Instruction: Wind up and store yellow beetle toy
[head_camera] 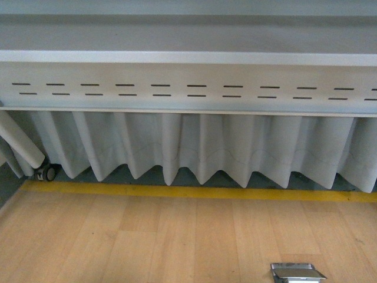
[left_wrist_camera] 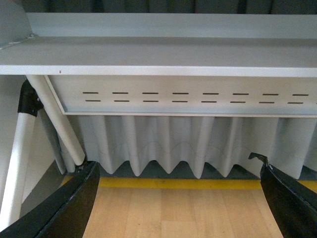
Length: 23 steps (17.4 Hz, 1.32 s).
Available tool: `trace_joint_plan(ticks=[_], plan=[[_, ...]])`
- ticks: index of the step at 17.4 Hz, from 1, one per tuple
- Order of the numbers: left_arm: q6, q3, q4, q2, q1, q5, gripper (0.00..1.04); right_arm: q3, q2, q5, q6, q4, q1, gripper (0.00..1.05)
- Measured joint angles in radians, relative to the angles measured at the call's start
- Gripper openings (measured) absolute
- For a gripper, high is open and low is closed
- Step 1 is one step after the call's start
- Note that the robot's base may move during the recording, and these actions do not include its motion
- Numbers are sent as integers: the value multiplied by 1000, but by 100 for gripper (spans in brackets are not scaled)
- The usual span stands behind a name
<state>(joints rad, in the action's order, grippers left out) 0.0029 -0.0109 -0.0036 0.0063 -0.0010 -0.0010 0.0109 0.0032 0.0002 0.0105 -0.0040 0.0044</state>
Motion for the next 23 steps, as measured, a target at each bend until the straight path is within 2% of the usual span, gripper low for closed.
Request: trace_joint_plan(ticks=[23], plan=[[0,0,0,0,0,0,98,0,0,0,0,0,0,98]])
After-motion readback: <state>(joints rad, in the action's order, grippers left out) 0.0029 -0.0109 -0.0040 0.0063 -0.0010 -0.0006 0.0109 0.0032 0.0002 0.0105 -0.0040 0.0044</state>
